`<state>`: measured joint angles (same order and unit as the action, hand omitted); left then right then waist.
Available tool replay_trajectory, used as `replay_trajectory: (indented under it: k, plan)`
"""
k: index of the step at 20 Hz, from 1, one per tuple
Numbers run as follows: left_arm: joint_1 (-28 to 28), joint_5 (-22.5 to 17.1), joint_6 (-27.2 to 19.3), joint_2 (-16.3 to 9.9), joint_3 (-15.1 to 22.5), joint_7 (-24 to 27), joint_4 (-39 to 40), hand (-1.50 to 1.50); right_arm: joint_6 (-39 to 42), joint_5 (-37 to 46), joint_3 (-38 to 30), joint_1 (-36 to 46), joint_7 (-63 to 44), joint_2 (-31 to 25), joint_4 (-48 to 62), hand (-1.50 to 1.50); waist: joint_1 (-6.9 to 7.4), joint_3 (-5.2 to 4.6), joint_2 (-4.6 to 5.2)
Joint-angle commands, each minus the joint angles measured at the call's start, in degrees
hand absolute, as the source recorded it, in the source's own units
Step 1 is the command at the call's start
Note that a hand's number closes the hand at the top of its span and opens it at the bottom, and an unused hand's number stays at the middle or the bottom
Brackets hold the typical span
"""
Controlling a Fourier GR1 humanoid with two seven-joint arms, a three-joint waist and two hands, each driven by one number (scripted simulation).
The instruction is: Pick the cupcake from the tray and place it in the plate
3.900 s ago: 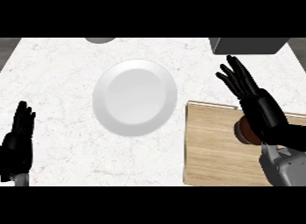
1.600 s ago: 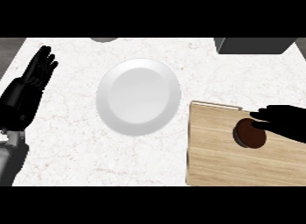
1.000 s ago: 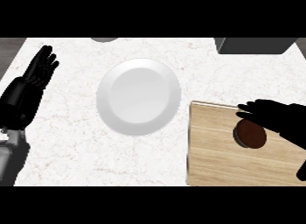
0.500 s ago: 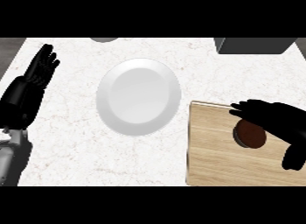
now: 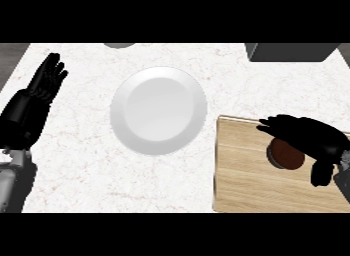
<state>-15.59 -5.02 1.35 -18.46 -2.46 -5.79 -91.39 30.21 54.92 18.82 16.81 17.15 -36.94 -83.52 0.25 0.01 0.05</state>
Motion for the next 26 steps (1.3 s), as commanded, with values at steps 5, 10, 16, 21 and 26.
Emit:
replay_trajectory:
  k: [5,10,16,21,26]
  plan:
    - [-1.5,-0.7,1.1,0.4,-1.6,-0.8,1.0,0.00,-12.4,2.1,-1.6,1.0,3.6,8.6,3.7,1.50,-0.03,0.03,0.03]
    - [0.4,0.4,1.2,0.9,-0.6,0.6,-0.7,0.00,-17.4,3.1,-11.2,8.0,1.3,6.9,20.7,1.50,1.43,0.08,0.61]
    - [-0.1,0.6,2.0,1.2,0.5,0.2,-1.0,0.00,-28.1,4.7,-19.9,15.1,-3.6,5.5,38.4,1.50,3.25,0.23,1.24]
    - [-1.8,0.4,1.4,1.3,-0.1,-3.0,-2.1,0.00,-33.2,3.8,-22.4,25.7,4.0,5.4,48.7,1.50,2.05,0.12,0.60]
    - [2.8,0.1,3.1,1.0,-1.0,0.9,-2.0,0.00,-29.1,-3.7,-25.6,27.2,14.5,6.4,46.0,1.50,1.10,0.03,0.04]
